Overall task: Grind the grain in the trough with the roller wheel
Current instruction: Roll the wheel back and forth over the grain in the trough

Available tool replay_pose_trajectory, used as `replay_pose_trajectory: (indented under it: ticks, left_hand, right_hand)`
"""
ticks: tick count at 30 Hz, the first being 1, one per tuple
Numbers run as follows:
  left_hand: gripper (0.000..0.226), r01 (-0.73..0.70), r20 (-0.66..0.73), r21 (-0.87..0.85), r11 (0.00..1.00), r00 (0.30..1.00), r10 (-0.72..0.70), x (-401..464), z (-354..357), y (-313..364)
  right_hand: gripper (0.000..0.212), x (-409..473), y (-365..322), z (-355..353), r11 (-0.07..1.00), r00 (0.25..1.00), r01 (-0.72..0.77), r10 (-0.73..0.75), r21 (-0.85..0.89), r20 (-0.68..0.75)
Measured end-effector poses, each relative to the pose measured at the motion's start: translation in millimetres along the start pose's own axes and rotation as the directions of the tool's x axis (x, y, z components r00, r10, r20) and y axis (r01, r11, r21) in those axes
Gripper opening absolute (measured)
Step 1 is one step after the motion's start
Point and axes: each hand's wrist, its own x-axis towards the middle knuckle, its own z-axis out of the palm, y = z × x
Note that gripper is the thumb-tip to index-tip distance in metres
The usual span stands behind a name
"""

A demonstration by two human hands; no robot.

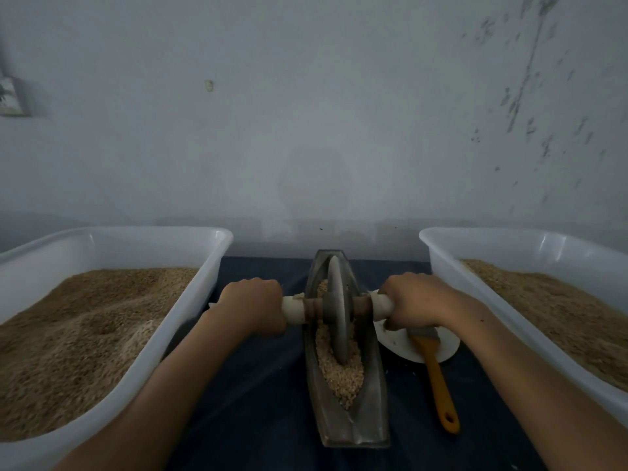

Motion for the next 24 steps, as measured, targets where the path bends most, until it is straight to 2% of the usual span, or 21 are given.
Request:
replay_pose_trajectory:
  ticks: [3, 4, 7, 10, 13, 15, 18, 21, 24]
  left_hand:
    - [0.033, 0.005, -0.075, 0.033, 0.999, 0.997, -0.003, -1, 0, 3]
    - [0.029, 0.010, -0.130, 0.051, 0.999, 0.991, -0.003, -1, 1, 4]
    - [0.020, 0.033, -0.314, 0.084, 0.996, 0.949, -0.005, -3, 4, 9]
    - [0.019, 0.043, -0.367, 0.079, 0.996, 0.930, -0.012, -4, 6, 11]
    - [0.021, 0.037, -0.322, 0.102, 0.994, 0.947, -0.003, -5, 5, 9]
    - [0.022, 0.021, -0.259, 0.116, 0.993, 0.966, 0.010, -5, 3, 8]
    - [0.025, 0.006, -0.160, 0.117, 0.993, 0.987, 0.013, -7, -3, 8]
    - [0.026, -0.013, -0.121, 0.121, 0.993, 0.992, 0.028, -7, -6, 8]
    - [0.024, -0.006, -0.156, 0.111, 0.994, 0.987, 0.023, -5, -3, 7]
  right_hand:
    - [0.015, 2, 2, 6, 1.000, 0.999, -0.006, 0.007, 0.025, -0.040]
    - [0.010, 2, 2, 8, 0.999, 0.996, -0.005, 0.008, 0.032, -0.084]
    - [0.014, 4, 1, 17, 0.999, 0.961, -0.022, 0.033, 0.042, -0.273]
    - [0.013, 5, 0, 21, 0.998, 0.933, -0.032, 0.047, 0.047, -0.358]
    - [0.014, 4, 2, 17, 0.999, 0.961, -0.019, 0.028, 0.036, -0.273]
    - [0.007, 3, 5, 11, 0.999, 0.989, -0.001, 0.008, 0.042, -0.149]
    - [0.022, 1, 7, 4, 0.997, 1.000, -0.016, 0.014, 0.077, 0.021]
    - [0.016, 1, 8, 4, 0.993, 0.998, -0.010, 0.002, 0.116, 0.070]
    - [0.016, 3, 8, 7, 0.996, 1.000, -0.011, 0.009, 0.087, 0.021]
